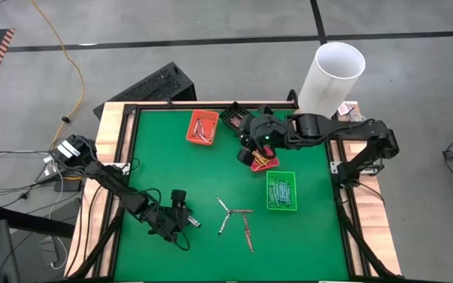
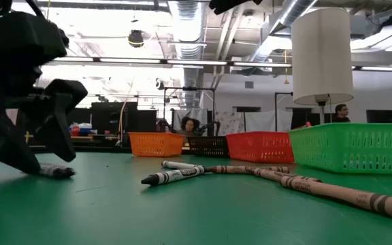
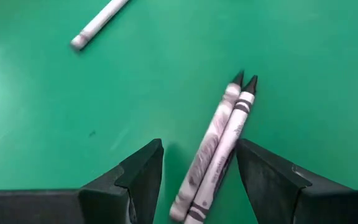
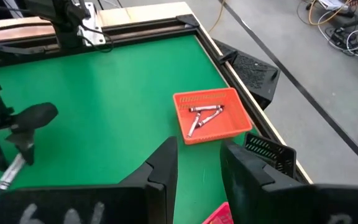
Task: Sort crayons
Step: Put the black crayon into the orange bin
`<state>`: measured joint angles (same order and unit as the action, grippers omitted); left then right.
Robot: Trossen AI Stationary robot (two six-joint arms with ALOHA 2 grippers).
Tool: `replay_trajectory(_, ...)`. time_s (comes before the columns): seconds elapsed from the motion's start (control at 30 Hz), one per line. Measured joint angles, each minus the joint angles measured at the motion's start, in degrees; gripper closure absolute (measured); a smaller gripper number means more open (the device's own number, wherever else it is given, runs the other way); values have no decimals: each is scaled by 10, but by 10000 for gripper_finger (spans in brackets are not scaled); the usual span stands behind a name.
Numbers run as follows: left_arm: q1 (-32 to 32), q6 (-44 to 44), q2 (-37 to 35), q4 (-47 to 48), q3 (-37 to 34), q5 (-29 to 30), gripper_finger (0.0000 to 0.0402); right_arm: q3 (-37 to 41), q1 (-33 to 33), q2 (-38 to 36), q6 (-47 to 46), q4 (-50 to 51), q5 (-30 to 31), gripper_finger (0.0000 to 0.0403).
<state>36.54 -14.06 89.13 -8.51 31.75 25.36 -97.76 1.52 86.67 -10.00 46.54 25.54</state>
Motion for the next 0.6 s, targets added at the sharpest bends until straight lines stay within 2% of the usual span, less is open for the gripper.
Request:
replay_trajectory(0.27, -30, -2, 0, 2, 0, 22, 207, 0, 3, -5, 0, -1, 0, 285)
replay_trajectory(0.6, -49, 40, 0, 0, -7, 47, 207, 0, 4, -3, 0, 0, 0, 285)
